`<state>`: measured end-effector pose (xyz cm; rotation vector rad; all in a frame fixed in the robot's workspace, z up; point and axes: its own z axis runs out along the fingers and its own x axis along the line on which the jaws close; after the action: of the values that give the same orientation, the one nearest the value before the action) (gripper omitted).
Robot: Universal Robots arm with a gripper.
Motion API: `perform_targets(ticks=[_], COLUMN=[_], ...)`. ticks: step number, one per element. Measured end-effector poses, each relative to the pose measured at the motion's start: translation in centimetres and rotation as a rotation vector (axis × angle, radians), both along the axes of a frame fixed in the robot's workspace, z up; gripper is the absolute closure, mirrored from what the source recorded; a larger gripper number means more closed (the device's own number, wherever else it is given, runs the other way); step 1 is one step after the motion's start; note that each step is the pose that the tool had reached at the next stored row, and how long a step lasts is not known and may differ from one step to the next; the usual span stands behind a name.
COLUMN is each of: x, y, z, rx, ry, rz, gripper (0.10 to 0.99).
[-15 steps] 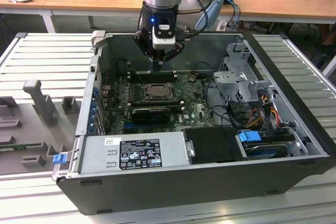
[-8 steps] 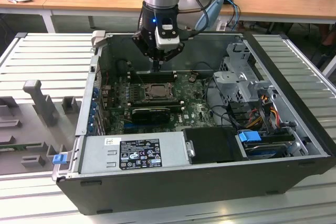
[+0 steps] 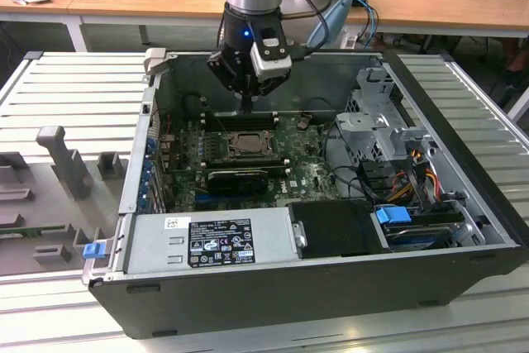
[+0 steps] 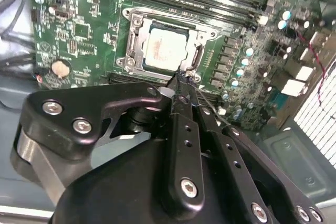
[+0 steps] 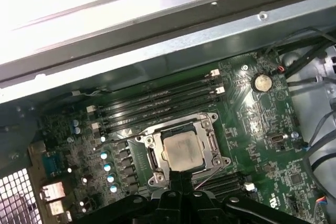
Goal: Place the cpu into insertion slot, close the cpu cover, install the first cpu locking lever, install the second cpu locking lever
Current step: 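Install the first cpu locking lever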
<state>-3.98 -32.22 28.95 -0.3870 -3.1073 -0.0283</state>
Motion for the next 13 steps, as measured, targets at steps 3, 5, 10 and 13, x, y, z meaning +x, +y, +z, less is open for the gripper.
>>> perform_targets(ticks=[3, 5, 10, 13], x=[0.0, 0.0, -0.76, -2.0], y=[0.0, 0.0, 0.0, 0.0], z=[-0.05, -0.1, -0.3, -0.39], rx=[0.0, 0.0, -0.001, -0.001], ry=[-0.0003, -0.0006, -0.0101, -0.0167], rz=[0.063, 0.13, 0.19, 0.19], gripper=[0.98, 0.98, 0.98, 0.98])
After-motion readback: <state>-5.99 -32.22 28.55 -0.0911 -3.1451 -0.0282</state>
